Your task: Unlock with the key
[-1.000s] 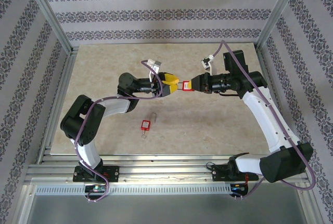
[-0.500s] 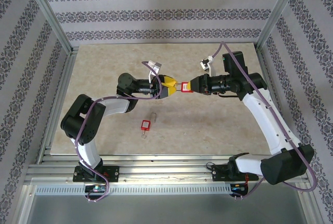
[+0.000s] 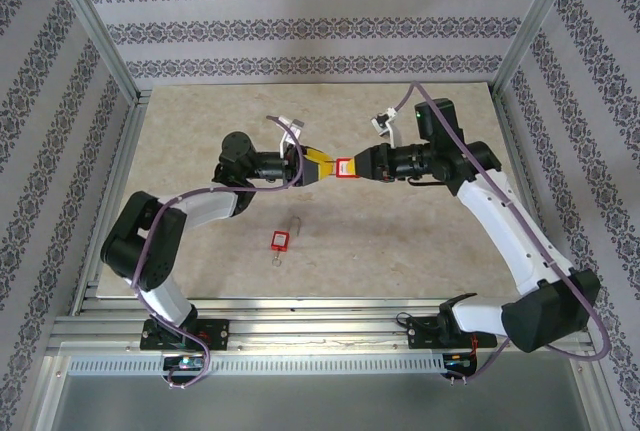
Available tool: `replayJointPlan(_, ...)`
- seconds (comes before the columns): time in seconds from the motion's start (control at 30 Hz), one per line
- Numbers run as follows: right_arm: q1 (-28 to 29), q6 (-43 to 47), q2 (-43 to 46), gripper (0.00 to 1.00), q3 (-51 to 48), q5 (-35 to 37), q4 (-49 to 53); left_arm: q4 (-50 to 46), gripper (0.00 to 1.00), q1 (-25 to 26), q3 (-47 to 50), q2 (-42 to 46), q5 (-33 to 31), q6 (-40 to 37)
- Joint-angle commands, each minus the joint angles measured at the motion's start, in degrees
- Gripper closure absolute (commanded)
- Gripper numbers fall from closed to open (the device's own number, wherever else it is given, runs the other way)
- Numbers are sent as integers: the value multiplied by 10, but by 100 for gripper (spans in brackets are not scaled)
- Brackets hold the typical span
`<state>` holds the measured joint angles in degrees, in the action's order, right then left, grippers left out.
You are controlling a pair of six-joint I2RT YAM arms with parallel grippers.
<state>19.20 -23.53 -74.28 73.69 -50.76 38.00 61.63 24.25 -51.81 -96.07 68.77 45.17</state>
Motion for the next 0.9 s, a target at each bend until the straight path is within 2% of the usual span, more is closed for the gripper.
replayJointPlan(0.0,9,-5,-18,100,14,-26,-44,-56,69,-6,2,19,9,-38)
replayJointPlan(0.13,13,-5,-31,100,18,-26,-57,-59,88,-9,16,28,17,-38)
replayJointPlan(0.23,12,-6,-36,100,17,-28,-64,-84,93,-12,18,37,22,-47)
replayJointPlan(0.3,11,-4,-37,100,17,-27,-64,-113,100,-15,21,44,19,-67)
replayJointPlan(0.67,-16,14,-27,100,4,-45,-51,-165,100,-67,44,79,17,-108)
replayJointPlan(0.8,-23,16,-23,100,2,-43,-42,-259,100,-84,40,102,0,-187)
replayJointPlan(0.87,-25,11,-22,100,-4,-45,-48,-343,100,-86,35,123,-37,-259)
